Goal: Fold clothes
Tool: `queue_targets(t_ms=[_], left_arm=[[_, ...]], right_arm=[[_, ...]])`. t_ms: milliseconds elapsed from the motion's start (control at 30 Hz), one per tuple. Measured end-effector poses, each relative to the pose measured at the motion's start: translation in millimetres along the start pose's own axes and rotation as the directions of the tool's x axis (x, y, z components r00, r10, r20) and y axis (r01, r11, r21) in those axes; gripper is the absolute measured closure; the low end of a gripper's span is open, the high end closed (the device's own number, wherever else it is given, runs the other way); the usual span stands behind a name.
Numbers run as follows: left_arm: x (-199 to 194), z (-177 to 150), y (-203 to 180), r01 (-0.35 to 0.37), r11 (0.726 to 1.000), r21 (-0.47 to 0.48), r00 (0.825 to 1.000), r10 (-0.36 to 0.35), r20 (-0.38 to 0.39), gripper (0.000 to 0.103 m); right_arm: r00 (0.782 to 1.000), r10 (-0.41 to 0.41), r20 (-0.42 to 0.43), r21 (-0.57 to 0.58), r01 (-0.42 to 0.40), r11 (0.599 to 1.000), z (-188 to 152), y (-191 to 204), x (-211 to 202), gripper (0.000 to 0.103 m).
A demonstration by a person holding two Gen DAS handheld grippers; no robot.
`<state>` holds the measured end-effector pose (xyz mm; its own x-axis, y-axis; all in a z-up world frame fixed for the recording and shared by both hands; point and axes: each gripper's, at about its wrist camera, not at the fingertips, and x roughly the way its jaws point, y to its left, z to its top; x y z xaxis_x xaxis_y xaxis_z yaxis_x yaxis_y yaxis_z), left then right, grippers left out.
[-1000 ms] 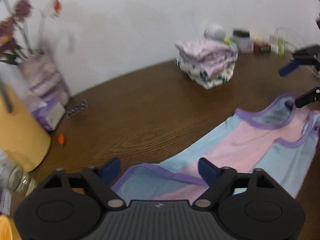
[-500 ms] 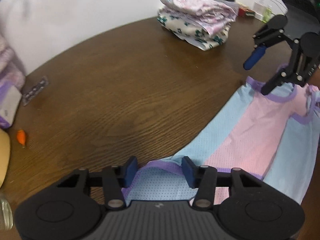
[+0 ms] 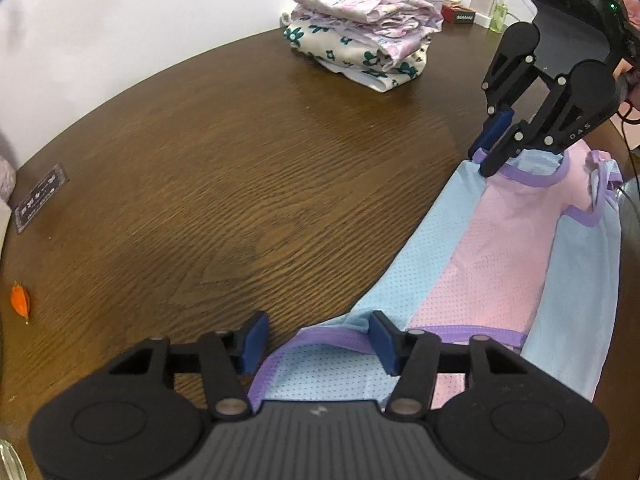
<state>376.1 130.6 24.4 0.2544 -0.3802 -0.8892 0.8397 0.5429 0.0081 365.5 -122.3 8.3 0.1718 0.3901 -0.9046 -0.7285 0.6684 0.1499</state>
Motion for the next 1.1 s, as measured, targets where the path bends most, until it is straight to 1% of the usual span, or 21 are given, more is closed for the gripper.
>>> queue_targets(t_ms=[33,67,100,133,167,267,333,367,433,500,533,600,633,700,800,833,900,1000,1100], left_arm=[[-1,0,-1,0.000,1.000,0.005,1.000,0.000,0.004,0.063],[-1,-1,-3,0.001,1.000,0.009,1.000,-0.001,0.007,0.076],[-2,-1,-4,0.001,1.000,0.014,1.000,-0.001,0.010,0.090],[-3,-2,-6,0.002,1.000,0.019,1.000,-0.002,0.014,0.095],[-3,-2,-8,-0.002,1.000,0.025,1.000,0.001,0.017,0.097],[-6,-4,-22,-0.061,0.996,0.065,0.998,0.059,0.030,0.100],[-10,-8,-35,-0.118,0.988,0.099,0.992,0.114,0.052,0.100],[-13,-9,-42,-0.163,0.979,0.119,0.985,0.156,0.066,0.100],[-20,-15,-60,-0.256,0.950,0.176,0.964,0.239,0.112,0.100],[-32,-23,-76,-0.327,0.926,0.188,0.940,0.297,0.171,0.100],[-39,-27,-85,-0.360,0.914,0.188,0.925,0.322,0.202,0.100],[-55,-41,-107,-0.420,0.892,0.170,0.890,0.368,0.270,0.100],[-62,-49,-118,-0.451,0.878,0.161,0.869,0.390,0.303,0.100],[-72,-69,-150,-0.516,0.842,0.158,0.824,0.437,0.361,0.100],[-75,-99,-193,-0.560,0.820,0.114,0.780,0.477,0.405,0.100],[-73,-107,-203,-0.567,0.819,0.091,0.772,0.489,0.406,0.100],[-65,-119,-215,-0.566,0.823,0.049,0.768,0.504,0.395,0.100],[-62,-128,-220,-0.547,0.837,-0.018,0.770,0.511,0.383,0.100],[-58,-138,-225,-0.526,0.846,-0.084,0.772,0.517,0.370,0.100]], right_arm=[[1.000,-0.003,0.000,-0.006,0.003,1.000,0,1,0,0.095],[1.000,-0.006,0.000,-0.013,0.006,1.000,0,3,0,0.095],[1.000,-0.014,-0.001,-0.018,0.014,1.000,0,4,0,0.096],[1.000,-0.020,-0.001,-0.021,0.020,1.000,0,5,1,0.097],[1.000,-0.025,0.001,-0.022,0.025,0.999,0,5,1,0.097],[0.998,-0.062,0.012,-0.041,0.063,0.997,-2,12,-1,0.098],[0.995,-0.100,0.024,-0.072,0.101,0.992,-4,22,-3,0.098],[0.992,-0.123,0.033,-0.090,0.126,0.988,-6,27,-6,0.099],[0.983,-0.167,0.074,-0.130,0.175,0.976,-12,38,-16,0.099],[0.971,-0.200,0.133,-0.160,0.220,0.962,-21,52,-30,0.099],[0.967,-0.199,0.158,-0.170,0.225,0.959,-26,58,-37,0.099],[0.957,-0.205,0.207,-0.198,0.246,0.949,-40,74,-51,0.099],[0.950,-0.211,0.231,-0.215,0.262,0.941,-48,84,-58,0.099],[0.935,-0.224,0.276,-0.247,0.294,0.923,-71,109,-68,0.099],[0.926,-0.219,0.308,-0.269,0.306,0.913,-103,139,-73,0.099],[0.922,-0.224,0.317,-0.280,0.317,0.906,-113,149,-72,0.099],[0.922,-0.226,0.315,-0.289,0.321,0.902,-126,163,-64,0.099],[0.924,-0.220,0.313,-0.272,0.309,0.911,-141,173,-52,0.099],[0.917,-0.229,0.327,-0.268,0.322,0.908,-148,180,-45,0.098]])
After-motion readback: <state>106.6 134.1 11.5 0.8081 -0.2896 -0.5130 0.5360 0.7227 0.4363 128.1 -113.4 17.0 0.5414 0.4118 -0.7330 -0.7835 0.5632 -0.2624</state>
